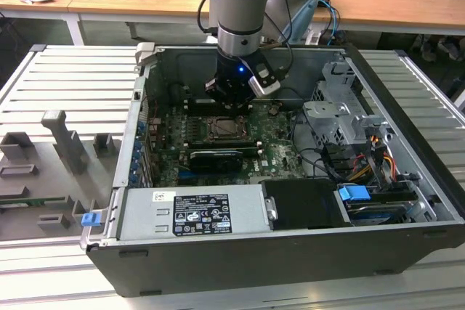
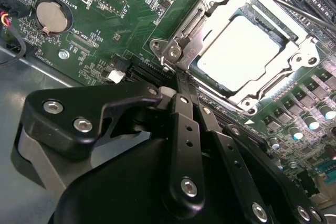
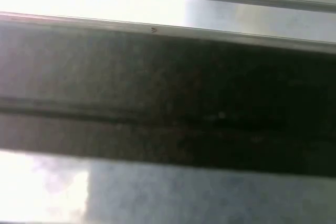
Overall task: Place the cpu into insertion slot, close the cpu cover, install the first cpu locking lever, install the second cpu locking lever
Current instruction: 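Install the first cpu locking lever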
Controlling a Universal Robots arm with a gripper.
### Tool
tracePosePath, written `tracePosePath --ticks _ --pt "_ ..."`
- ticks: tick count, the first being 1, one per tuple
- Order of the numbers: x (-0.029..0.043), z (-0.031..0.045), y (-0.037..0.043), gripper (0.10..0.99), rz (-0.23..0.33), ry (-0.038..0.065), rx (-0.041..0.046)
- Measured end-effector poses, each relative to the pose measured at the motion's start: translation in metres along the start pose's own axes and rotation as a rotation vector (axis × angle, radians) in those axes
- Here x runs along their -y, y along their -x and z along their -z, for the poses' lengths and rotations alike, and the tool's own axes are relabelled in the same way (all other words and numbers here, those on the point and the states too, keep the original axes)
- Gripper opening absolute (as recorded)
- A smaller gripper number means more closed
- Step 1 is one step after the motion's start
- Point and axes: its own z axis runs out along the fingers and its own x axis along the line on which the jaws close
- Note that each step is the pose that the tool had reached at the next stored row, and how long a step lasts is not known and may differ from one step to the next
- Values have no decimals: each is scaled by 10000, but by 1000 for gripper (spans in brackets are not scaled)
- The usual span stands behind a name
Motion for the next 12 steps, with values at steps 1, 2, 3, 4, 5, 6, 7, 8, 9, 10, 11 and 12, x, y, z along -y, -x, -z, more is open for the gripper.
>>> tracePosePath --ticks 1,2,3,4,5,6,7,8,9,10,11,12 --pt "-3 -1 0 106 -1 2 1" --pt "-4 0 0 106 -1 6 1" --pt "-5 -1 0 106 -1 24 3" --pt "-6 -1 0 106 -2 48 5" --pt "-6 -1 1 106 -2 54 6" --pt "-6 -2 0 106 -3 57 6" --pt "-6 -3 1 106 -1 58 6" --pt "-5 -3 0 106 -1 56 4" --pt "-5 -4 1 106 -1 47 4" --pt "-5 -4 1 106 -1 35 2" --pt "-2 -15 0 106 -4 33 3" --pt "0 -23 -1 106 -7 27 -1"
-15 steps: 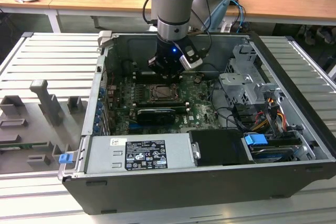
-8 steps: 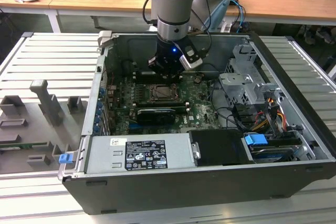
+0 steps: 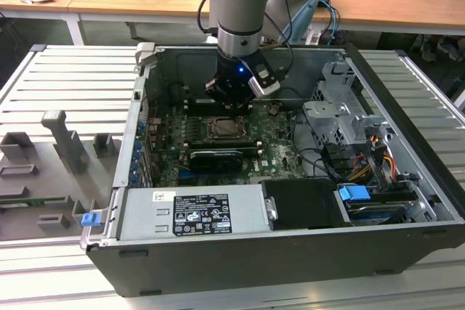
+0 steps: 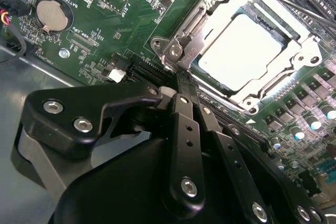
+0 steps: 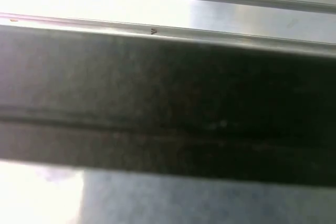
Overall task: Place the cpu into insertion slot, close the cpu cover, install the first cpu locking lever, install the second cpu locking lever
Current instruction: 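Install the first cpu locking lever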
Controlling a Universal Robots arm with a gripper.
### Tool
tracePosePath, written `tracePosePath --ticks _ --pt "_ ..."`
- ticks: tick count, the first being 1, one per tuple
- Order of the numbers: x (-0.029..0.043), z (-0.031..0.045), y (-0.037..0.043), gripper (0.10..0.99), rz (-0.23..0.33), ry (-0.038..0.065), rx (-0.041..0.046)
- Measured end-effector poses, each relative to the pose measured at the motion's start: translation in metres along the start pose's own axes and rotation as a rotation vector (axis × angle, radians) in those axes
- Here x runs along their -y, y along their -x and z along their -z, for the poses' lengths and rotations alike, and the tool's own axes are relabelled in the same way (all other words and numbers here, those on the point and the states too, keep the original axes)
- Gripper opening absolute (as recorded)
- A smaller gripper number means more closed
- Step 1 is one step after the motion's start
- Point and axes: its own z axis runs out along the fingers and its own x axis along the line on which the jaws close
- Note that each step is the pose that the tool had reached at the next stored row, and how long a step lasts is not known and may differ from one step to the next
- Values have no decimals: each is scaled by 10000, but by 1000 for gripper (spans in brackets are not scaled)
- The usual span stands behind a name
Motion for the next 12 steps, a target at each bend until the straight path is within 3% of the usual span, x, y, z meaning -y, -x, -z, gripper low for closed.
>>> tracePosePath --ticks 6,12 --pt "-1 13 3 106 1 19 15" --pt "0 138 5 106 3 8 5"
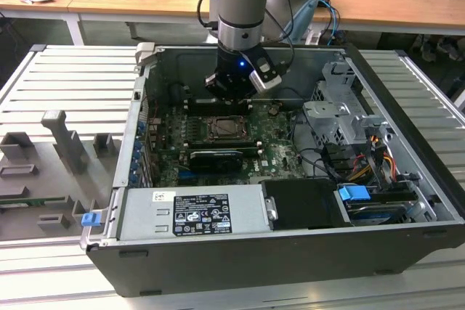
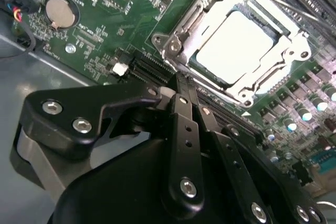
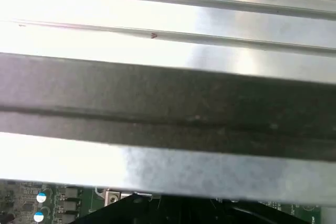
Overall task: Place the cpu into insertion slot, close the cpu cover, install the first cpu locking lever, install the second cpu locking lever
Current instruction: 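Install the first cpu locking lever, then install the second cpu locking lever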
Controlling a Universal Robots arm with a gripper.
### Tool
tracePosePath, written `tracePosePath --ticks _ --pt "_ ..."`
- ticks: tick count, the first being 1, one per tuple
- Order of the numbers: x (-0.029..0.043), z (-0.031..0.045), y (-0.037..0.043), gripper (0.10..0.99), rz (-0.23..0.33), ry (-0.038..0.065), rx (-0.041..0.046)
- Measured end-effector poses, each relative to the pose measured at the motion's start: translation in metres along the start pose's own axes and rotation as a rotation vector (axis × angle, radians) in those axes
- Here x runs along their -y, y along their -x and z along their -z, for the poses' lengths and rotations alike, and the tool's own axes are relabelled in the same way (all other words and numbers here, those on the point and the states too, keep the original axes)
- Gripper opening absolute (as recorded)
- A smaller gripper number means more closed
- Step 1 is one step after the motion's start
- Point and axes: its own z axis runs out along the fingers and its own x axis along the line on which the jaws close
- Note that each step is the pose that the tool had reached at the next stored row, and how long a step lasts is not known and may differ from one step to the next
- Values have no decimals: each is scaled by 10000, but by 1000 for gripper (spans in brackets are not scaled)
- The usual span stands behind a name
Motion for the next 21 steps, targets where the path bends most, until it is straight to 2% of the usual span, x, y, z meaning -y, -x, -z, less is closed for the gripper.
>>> tracePosePath --ticks 4,21 --pt "35 4 -3 106 -2 -2 -1" --pt "98 9 -8 106 -3 -1 0"
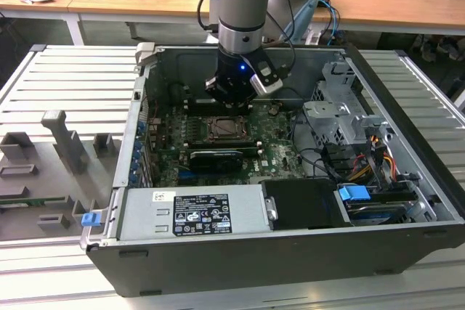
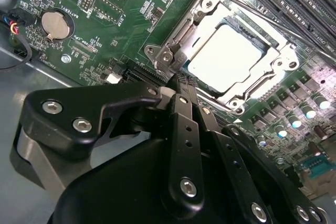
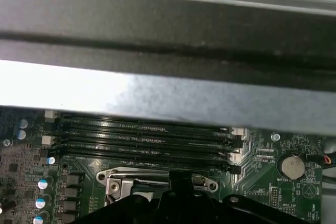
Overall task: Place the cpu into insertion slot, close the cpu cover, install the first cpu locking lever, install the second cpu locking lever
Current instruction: 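Install the second cpu locking lever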
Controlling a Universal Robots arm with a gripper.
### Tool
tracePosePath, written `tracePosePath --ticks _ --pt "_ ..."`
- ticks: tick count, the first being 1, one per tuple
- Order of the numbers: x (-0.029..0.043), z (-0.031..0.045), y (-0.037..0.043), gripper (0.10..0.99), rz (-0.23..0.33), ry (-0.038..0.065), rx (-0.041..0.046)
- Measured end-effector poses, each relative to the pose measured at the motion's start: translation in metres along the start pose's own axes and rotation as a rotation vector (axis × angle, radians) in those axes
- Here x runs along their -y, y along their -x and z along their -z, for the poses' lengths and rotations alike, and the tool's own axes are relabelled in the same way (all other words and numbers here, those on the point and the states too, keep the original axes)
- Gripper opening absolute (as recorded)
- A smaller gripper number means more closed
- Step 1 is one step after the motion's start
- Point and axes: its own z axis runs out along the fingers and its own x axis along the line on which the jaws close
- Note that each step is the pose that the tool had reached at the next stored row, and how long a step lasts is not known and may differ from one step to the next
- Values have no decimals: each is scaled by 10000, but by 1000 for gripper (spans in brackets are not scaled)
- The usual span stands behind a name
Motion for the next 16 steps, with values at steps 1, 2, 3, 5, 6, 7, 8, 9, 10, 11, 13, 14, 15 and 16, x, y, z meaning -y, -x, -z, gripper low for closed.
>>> tracePosePath --ticks 1,2,3,5,6,7,8,9,10,11,13,14,15,16 --pt "2 0 0 106 0 -1 0" --pt "4 1 0 106 0 -1 -1" --pt "7 1 0 106 1 -1 0" --pt "14 2 -1 106 1 -1 -1" --pt "20 2 -2 106 0 -2 -1" --pt "25 3 -2 106 1 -2 0" --pt "31 3 -3 106 0 0 0" --pt "37 4 -3 106 0 -1 0" --pt "43 4 -3 106 1 0 0" --pt "46 4 -4 106 0 0 0" --pt "52 5 -4 106 0 -2 -1" --pt "54 5 -5 106 1 0 0" --pt "55 8 -5 106 -1 -3 -2" --pt "55 20 -5 106 -1 -3 -1"
